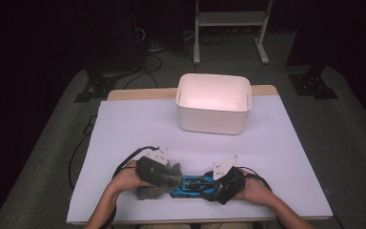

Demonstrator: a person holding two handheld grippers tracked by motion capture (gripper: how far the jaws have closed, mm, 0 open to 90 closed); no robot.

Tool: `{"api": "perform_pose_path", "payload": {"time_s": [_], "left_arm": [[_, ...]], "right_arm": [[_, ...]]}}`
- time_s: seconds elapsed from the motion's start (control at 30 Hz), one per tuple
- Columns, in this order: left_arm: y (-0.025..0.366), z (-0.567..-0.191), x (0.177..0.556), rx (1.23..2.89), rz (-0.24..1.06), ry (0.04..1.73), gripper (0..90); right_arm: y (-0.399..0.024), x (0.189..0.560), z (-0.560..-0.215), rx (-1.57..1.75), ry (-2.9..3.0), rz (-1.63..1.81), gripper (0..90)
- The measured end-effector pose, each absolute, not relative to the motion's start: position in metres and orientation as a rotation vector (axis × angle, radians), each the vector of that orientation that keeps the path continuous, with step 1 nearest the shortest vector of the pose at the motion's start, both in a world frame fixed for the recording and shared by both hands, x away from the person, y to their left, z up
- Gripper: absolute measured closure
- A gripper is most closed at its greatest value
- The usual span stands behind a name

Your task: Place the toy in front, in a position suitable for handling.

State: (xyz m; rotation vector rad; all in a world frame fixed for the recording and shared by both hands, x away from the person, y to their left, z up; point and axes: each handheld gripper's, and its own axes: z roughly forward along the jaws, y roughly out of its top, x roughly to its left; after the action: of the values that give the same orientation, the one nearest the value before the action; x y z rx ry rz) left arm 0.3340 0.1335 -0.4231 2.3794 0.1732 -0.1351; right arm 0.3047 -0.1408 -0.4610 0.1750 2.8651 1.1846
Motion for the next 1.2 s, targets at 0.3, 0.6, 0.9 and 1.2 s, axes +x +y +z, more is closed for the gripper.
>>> {"api": "perform_pose_path", "payload": {"time_s": [0.3,0.6,0.9,1.2], "left_arm": [[0.082,-0.414,0.341,2.394,-0.19,0.051,71.2],[0.084,-0.416,0.343,2.381,-0.217,0.067,71.2],[0.048,-0.412,0.338,2.423,-0.231,-0.044,71.2],[0.02,-0.414,0.334,2.443,-0.242,-0.102,71.2]], "right_arm": [[-0.14,0.304,-0.461,0.203,2.865,1.198,21.2],[-0.161,0.301,-0.454,0.274,2.836,1.195,16.5],[-0.151,0.302,-0.458,0.265,2.861,1.22,22.8],[-0.146,0.302,-0.461,0.274,2.851,1.242,21.3]]}}
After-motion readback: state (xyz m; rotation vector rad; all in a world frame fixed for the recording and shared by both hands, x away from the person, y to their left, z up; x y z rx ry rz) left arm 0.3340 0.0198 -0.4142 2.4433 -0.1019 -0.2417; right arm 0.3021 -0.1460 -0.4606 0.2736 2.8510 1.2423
